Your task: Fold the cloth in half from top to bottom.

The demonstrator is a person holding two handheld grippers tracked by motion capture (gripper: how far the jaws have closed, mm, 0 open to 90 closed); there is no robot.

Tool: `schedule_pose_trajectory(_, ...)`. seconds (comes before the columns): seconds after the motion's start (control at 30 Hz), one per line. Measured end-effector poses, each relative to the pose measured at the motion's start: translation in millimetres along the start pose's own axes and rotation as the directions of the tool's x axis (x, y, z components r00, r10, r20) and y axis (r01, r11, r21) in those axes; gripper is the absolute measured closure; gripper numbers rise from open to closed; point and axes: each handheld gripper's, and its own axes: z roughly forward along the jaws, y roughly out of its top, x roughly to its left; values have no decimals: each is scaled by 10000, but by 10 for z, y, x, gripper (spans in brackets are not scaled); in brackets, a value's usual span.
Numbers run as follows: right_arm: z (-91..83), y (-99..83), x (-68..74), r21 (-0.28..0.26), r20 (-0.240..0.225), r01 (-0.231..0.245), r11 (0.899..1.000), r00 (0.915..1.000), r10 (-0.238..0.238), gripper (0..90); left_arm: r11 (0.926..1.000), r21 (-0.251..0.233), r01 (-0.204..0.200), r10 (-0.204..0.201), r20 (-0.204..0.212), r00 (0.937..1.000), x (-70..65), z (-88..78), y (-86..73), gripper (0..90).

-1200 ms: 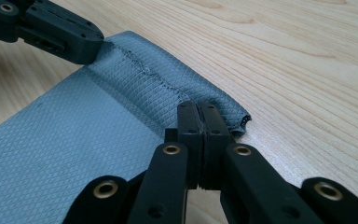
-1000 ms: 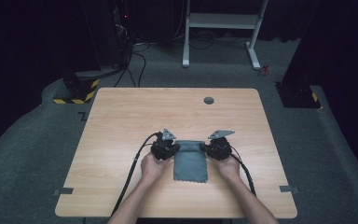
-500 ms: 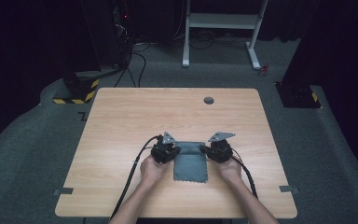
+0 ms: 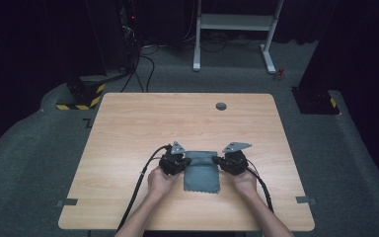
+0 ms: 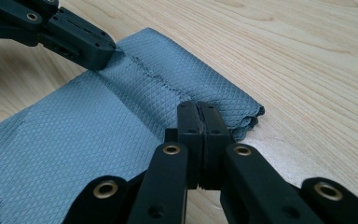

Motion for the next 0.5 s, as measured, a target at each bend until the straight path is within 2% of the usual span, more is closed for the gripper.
schedule_pose_trajectory(0.13,-27,-15,11,-88,-41,-71,9999,10000,71,893,10000,54,-10,10,-45,10000,-28,-5,-6,885)
schedule_pose_trajectory(0.33,-19,-42,72,113,101,338,9994,9994,-339,894,10000,61,20,-21,22,10000,-31,-21,-49,885)
schedule_pose_trajectory(0.5,-44,-59,109,31,6,346,9994,9994,-346,894,9997,-36,243,-243,170,9996,-17,-32,-80,887)
